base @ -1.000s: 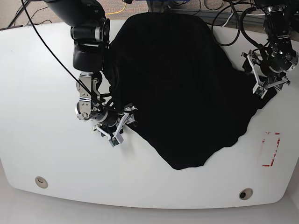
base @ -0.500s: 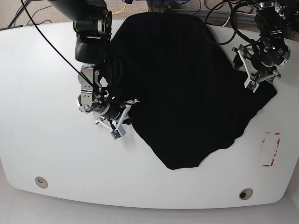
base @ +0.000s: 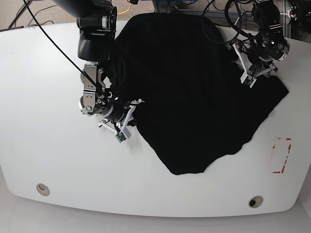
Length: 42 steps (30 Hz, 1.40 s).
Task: Layout the t-shirt on the table in an organized manner, then fold the t-shirt properly
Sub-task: 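Release and regrasp the shirt edges with both grippers, then pull the held shirt edges apart with both grippers, then release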
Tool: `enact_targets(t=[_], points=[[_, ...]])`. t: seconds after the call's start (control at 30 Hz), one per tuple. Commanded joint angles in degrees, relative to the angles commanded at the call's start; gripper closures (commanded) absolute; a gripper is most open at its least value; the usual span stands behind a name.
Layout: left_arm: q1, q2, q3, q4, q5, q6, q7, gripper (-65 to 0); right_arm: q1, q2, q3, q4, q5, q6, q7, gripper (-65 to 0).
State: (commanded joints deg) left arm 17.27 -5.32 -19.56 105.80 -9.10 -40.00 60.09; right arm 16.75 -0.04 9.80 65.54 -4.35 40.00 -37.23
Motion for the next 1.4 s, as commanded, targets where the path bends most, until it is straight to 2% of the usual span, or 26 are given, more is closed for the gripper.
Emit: enact_targets(t=[0.2, 0.37, 0.43, 0.57, 0.63, 0.73, 0.83, 0.9, 1.07, 1.23, 1.33, 1.4], points=[[0.0, 1.9, 0.4, -0.2, 0.0, 0.0, 0.0, -45.1, 0.0, 0.1, 0.0, 0.0, 0.0, 0.00, 0.0, -1.9], [-0.3, 1.8, 1.7, -2.4, 0.1, 0.0, -0.1, -43.2, -0.1, 0.1, 0.0, 0.1, 0.0, 0.00, 0.0, -1.9], [-0.4, 1.8, 1.7, -3.9, 0.2, 0.0, -0.1, -36.9, -0.1, 0.1, 0.1, 0.1, 0.0, 0.00, 0.0, -1.9], [-1.6, 1.5, 1.7, -7.4, 0.3, 0.0, -0.2, -19.3, -0.1, 0.2, 0.2, 0.1, 0.0, 0.00, 0.0, -1.9], [-2.8, 0.2, 1.7, -11.0, 0.3, 0.0, -0.3, -8.9, -0.2, 0.2, 0.2, 0.1, 0.0, 0.00, -0.1, -1.9], [-3.6, -0.9, 1.7, -13.7, 0.2, 0.0, -1.1, -4.0, -1.1, 0.2, 0.2, 0.9, 0.0, 0.00, -0.1, -1.9], [-5.7, -1.6, 1.7, -16.3, 0.6, 0.0, -3.4, -2.6, -2.8, 0.2, 0.2, 4.2, 0.0, 0.00, -0.2, -1.9], [-7.6, -4.1, 1.7, -19.4, 1.1, 0.0, -4.5, -2.6, -4.8, 0.1, 0.1, 7.5, 0.0, 0.00, -1.3, -1.9], [-14.5, -7.7, 1.7, -27.3, 1.1, 0.0, -4.9, -2.8, -8.1, -0.4, 0.1, 13.0, 0.0, 0.00, -5.4, -1.9], [-24.0, -12.1, 2.0, -37.4, 1.2, 0.0, -7.7, -3.1, -15.1, -2.9, 0.3, 22.0, 0.0, 0.00, -8.7, -1.9], [-29.4, -13.0, 2.0, -42.2, 1.3, 0.0, -7.7, -3.5, -18.5, -4.6, 0.3, 25.7, 0.0, 0.00, -10.1, -2.1], [-32.5, -13.4, 2.0, -44.9, 1.3, 0.0, -7.7, -6.4, -20.9, -5.7, 0.4, 28.0, -0.4, 0.00, -10.7, -2.2]])
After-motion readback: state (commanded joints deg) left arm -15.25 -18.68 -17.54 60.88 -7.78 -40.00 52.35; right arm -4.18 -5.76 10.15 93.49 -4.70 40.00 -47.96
